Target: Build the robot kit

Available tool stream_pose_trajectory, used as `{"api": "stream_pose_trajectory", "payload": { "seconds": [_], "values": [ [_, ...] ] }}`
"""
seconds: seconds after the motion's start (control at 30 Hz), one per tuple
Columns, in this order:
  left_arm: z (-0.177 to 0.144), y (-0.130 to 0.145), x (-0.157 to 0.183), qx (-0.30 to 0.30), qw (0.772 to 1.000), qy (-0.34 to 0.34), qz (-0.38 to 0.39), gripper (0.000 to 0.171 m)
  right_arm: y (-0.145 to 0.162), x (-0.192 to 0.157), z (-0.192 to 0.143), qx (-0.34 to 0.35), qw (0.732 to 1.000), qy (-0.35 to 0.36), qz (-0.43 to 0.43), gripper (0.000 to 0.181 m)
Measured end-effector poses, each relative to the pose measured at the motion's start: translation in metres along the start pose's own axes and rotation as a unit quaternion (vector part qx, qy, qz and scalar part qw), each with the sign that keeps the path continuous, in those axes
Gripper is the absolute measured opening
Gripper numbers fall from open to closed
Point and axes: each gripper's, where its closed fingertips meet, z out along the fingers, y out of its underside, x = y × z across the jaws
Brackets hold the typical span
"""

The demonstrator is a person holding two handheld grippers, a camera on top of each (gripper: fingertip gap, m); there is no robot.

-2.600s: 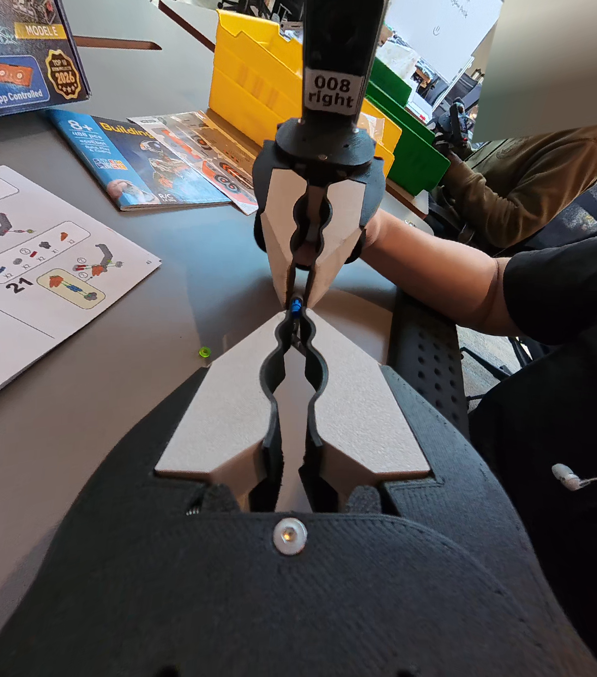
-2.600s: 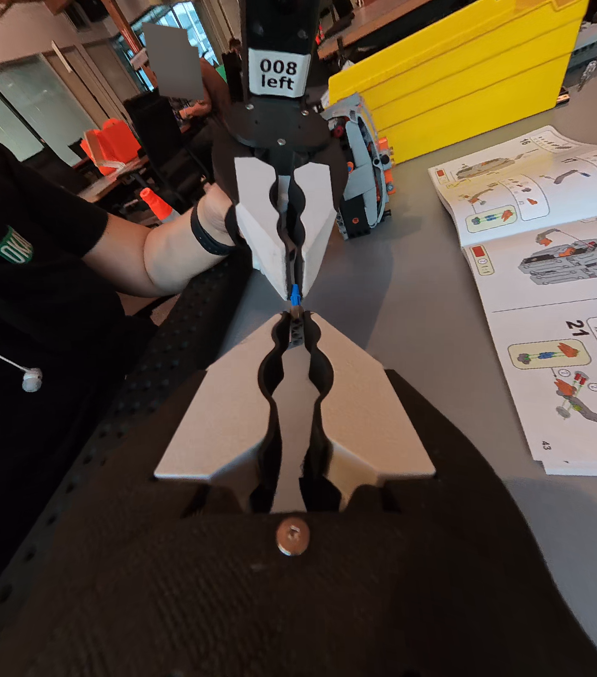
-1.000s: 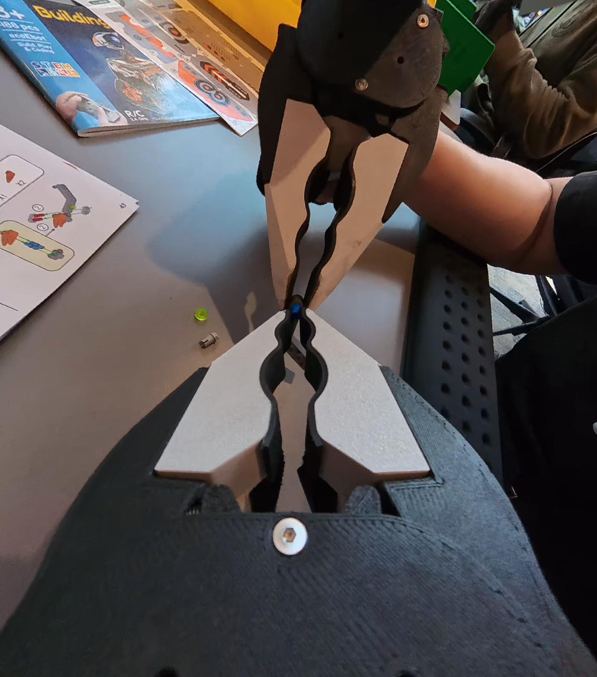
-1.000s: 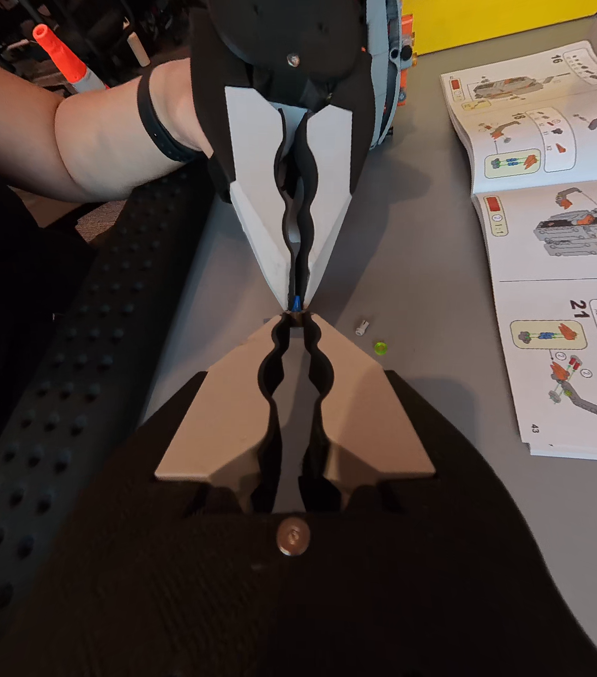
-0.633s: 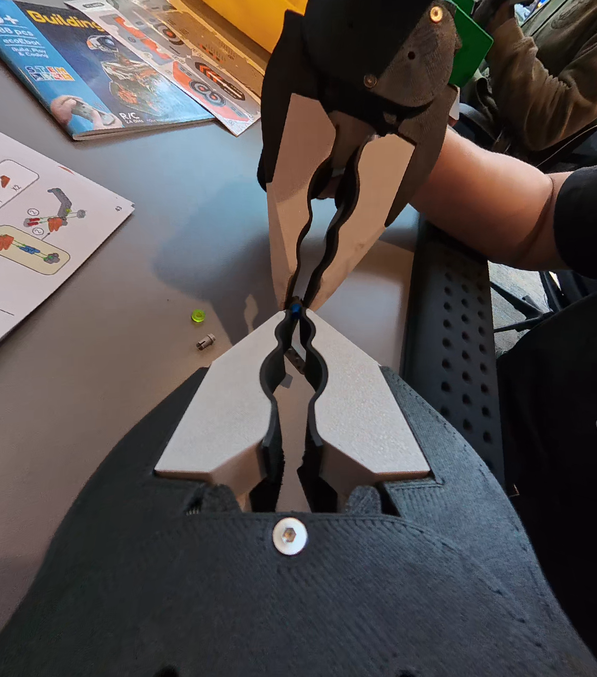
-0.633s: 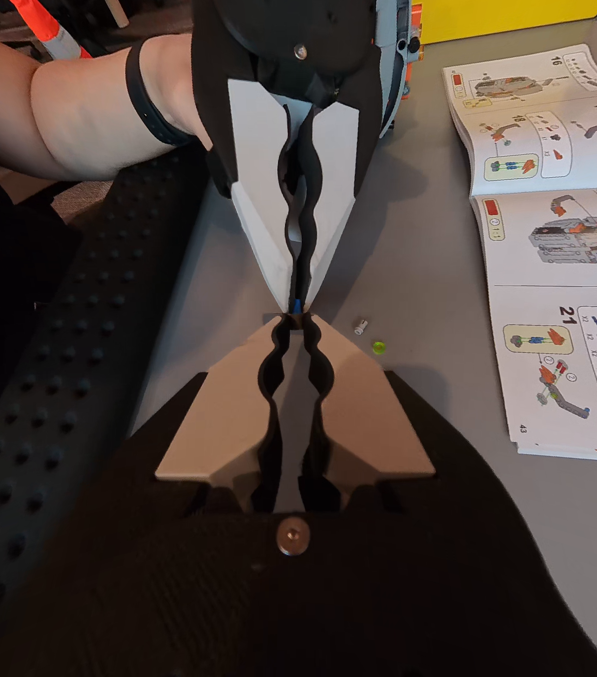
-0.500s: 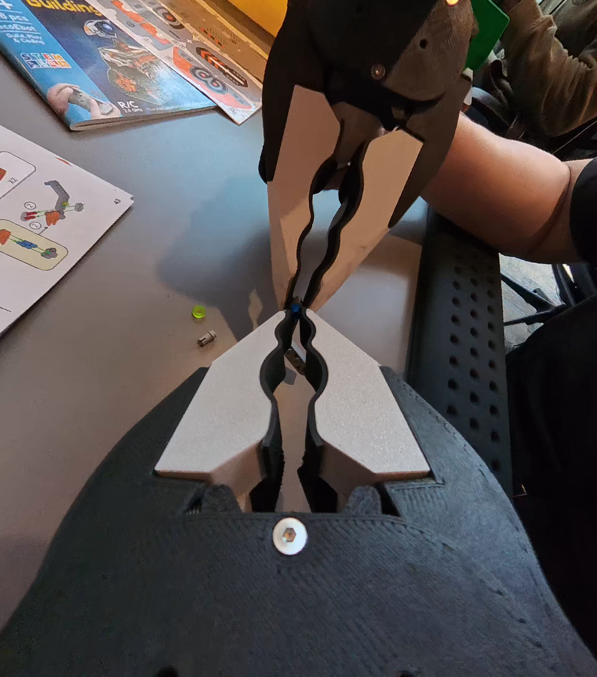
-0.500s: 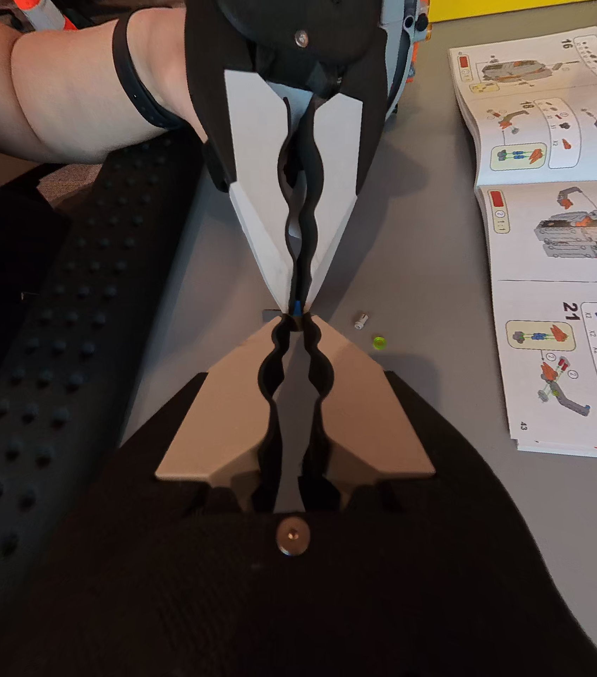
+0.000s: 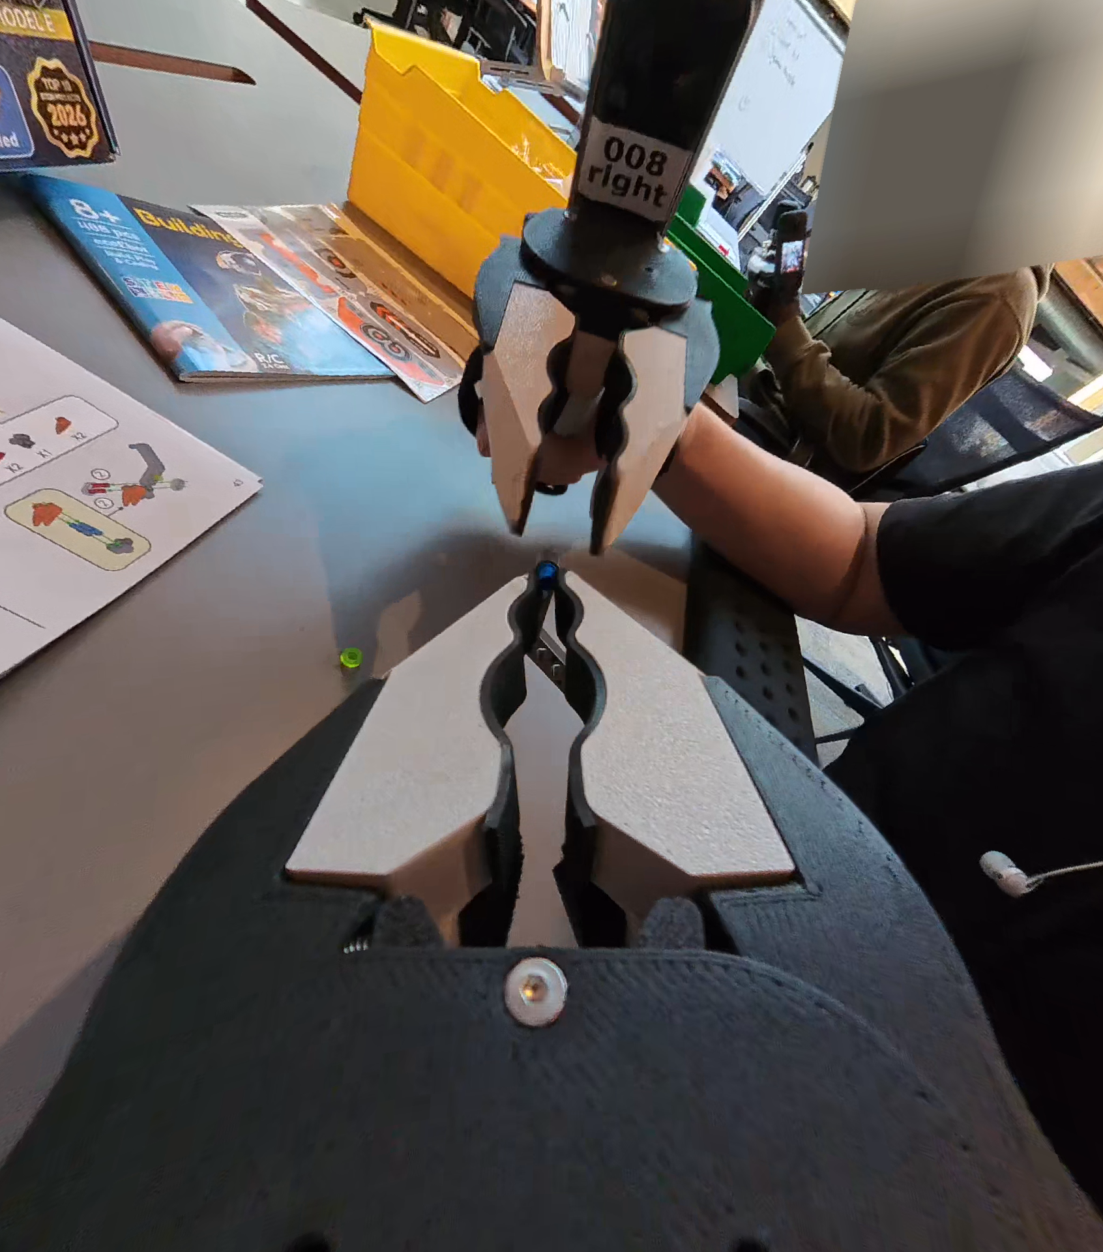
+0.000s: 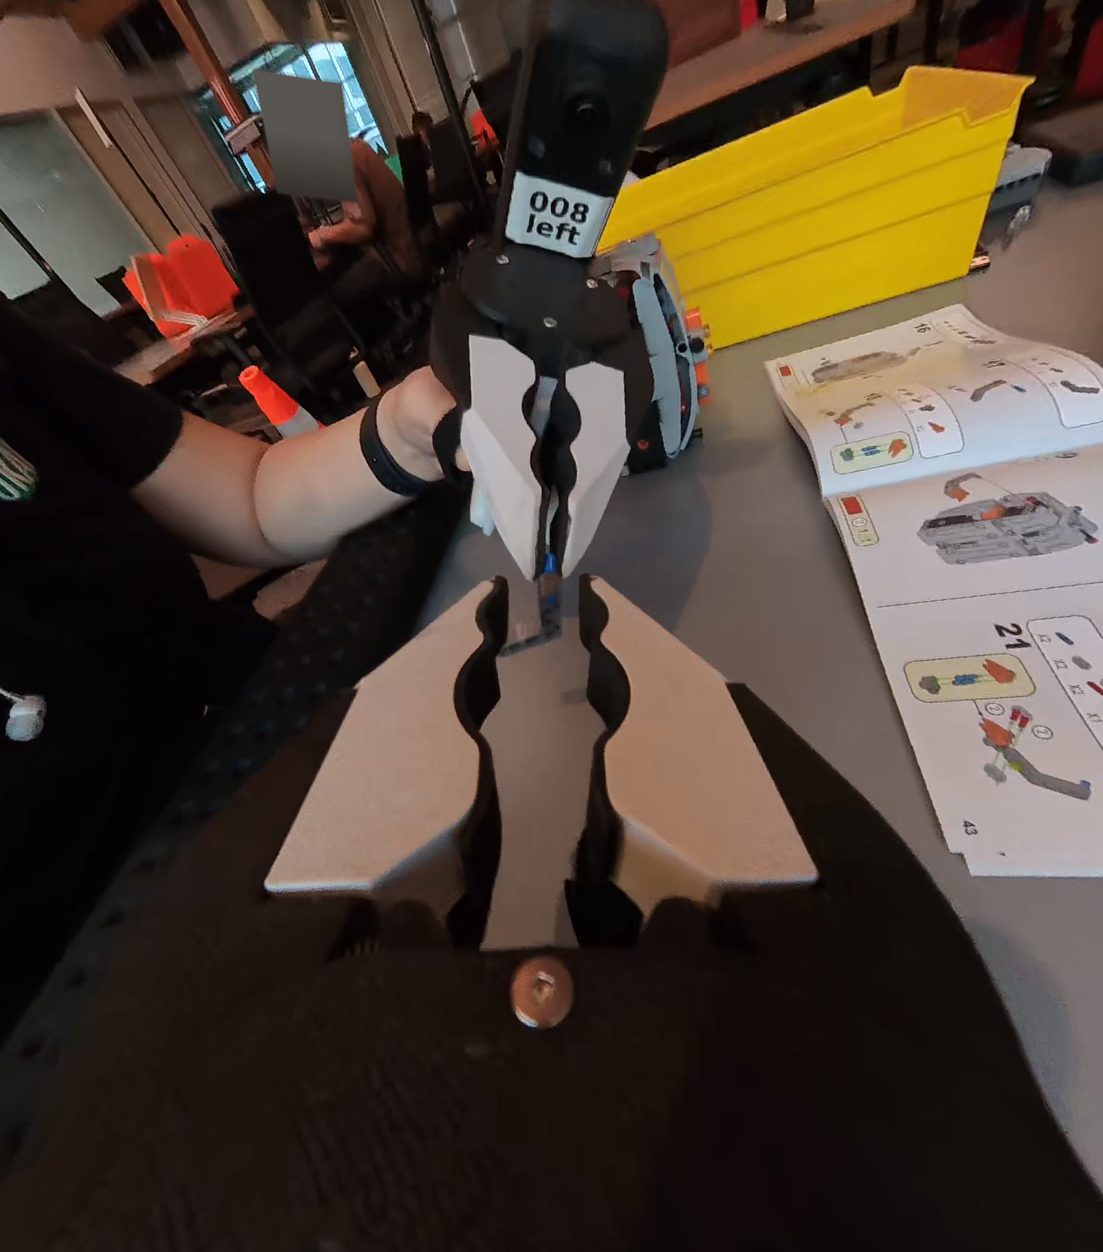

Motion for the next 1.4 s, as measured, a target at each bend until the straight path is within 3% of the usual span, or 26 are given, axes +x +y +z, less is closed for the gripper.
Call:
{"api": "stream_pose_trajectory", "payload": {
  "seconds": [0.3, 0.53, 0.67, 0.97, 1.4],
  "values": [
    [0.007, 0.007, 0.001, -0.018, 1.0, 0.003, -0.001, 0.001, 0.015, -0.001, 0.007, -0.04, 0.999, -0.003, -0.004, 0.007],
    [0.009, 0.013, -0.006, -0.03, 0.999, -0.016, -0.002, 0.003, 0.023, 0.008, 0.006, -0.064, 0.998, 0.022, 0.004, 0.007],
    [0.008, 0.018, -0.022, -0.049, 0.996, -0.072, 0.021, 0.021, 0.035, 0.033, 0.0, -0.081, 0.992, 0.071, 0.059, 0.007],
    [0.011, 0.037, -0.036, -0.108, 0.985, -0.124, 0.049, 0.028, 0.033, 0.056, -0.008, -0.044, 0.98, 0.118, 0.157, 0.007],
    [0.016, 0.03, -0.039, -0.095, 0.976, -0.17, 0.096, 0.028, 0.025, 0.064, -0.004, 0.019, 0.958, 0.139, 0.249, 0.007]
  ]
}}
